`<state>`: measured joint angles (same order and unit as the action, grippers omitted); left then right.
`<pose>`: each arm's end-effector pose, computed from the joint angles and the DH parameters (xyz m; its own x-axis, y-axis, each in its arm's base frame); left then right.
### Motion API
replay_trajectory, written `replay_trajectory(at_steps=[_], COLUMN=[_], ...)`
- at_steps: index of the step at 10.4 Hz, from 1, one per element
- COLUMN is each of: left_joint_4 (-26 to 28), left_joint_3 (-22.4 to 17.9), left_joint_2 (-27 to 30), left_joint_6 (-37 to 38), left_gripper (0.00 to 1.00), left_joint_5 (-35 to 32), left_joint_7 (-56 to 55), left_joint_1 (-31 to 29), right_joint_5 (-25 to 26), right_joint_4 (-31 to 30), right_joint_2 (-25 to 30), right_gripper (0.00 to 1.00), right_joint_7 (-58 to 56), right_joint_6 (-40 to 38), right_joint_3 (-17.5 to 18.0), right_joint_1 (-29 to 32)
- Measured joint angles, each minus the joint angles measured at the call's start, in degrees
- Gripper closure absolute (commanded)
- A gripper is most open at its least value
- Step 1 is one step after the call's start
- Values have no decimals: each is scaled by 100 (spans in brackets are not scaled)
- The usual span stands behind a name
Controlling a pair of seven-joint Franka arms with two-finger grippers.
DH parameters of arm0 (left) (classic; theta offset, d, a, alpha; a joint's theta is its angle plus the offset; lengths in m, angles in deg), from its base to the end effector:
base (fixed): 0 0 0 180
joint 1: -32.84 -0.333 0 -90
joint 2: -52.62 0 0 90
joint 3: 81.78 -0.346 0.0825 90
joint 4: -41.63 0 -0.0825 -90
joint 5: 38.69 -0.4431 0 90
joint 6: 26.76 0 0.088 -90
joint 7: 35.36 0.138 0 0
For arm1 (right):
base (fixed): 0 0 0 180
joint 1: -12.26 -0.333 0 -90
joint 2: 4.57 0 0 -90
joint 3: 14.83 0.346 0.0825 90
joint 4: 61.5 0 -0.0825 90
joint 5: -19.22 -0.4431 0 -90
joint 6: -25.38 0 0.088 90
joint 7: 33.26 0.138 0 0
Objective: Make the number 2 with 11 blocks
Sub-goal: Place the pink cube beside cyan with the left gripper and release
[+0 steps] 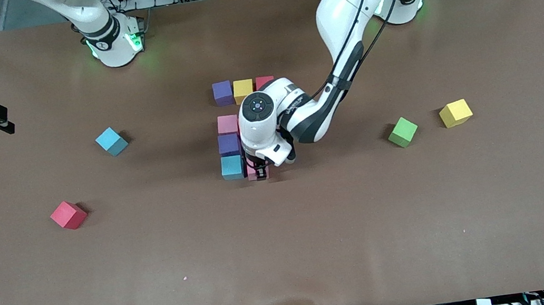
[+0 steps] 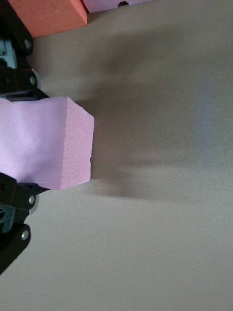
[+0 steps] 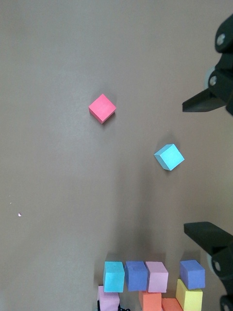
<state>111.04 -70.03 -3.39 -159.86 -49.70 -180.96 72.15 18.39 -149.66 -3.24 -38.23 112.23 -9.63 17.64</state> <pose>0.5745 -0.6266 0.1537 -0.0543 0.9897 -0.1328 0.9949 0.0650 0.0773 0.6004 0.0008 0.6497 0.9964 0.0843 0.0013 0.0843 -0.9964 -0.0123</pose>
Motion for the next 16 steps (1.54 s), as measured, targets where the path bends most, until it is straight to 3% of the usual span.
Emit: replay_trajectory(at_steps=[8, 9, 11, 16], left_joint_4=[-40, -41, -41, -149], left_joint_3=[-32, -37, -44, -72], left_joint_2=[-40, -42, -45, -26], left_joint_6=[-110, -116, -140, -133], left_gripper=[57, 50, 0, 0], left_joint_5=[0, 0, 0, 0], left_joint_7=[-27, -27, -28, -31], left_joint_1=[104, 112, 114, 104], right_joint_5=[-7, -7, -7, -16], right_joint_4=[70, 73, 76, 85], right_joint_2=[-124, -112, -104, -50], right_gripper=[0, 0, 0, 0], right_joint_7=[39, 40, 40, 403], right_joint_6=[42, -44, -103, -130], right_joint_3=[-22, -23, -30, 76], right_joint_1=[233, 246, 329, 325])
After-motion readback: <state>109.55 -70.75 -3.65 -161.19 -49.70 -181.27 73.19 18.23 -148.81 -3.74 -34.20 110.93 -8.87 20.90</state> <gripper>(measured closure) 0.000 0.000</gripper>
